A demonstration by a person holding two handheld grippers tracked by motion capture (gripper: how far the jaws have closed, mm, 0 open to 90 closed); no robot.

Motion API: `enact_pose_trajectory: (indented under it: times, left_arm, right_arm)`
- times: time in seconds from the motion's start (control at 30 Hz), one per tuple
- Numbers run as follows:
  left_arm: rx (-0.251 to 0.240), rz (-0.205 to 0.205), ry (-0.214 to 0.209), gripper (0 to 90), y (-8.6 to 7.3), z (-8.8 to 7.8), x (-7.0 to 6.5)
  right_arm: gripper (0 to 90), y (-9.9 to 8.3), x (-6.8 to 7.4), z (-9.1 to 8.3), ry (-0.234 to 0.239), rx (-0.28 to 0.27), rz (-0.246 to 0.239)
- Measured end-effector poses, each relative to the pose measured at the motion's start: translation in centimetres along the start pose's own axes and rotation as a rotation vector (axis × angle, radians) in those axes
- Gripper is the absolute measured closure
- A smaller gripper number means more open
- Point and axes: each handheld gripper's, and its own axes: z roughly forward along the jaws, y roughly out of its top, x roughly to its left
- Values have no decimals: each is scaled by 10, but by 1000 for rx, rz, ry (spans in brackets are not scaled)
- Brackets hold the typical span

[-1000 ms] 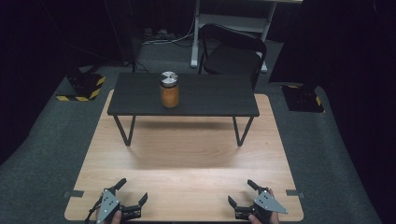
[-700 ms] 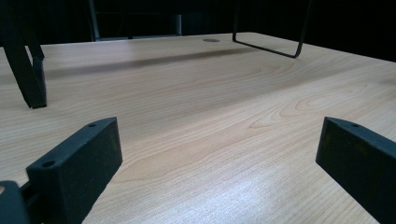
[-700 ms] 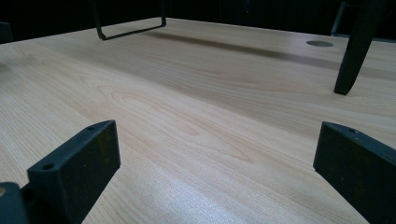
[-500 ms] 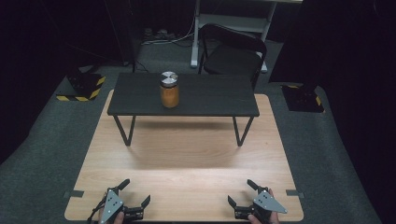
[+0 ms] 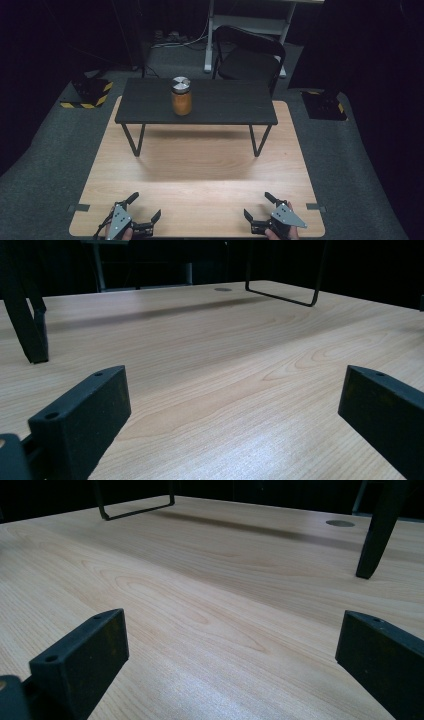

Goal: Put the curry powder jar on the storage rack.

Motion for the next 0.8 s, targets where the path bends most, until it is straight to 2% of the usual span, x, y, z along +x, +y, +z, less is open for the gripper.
enact_pose_trajectory:
  times: [0.5, 0.8]
  left_arm:
    - [-1, -7, -7, 5, 0, 1, 1]
    - [-22, -5, -7, 5, -4, -2, 1]
  right_arm:
    - [1, -1, 0, -1, 0, -7, -3]
    - [1, 0, 1, 0, -4, -1, 3]
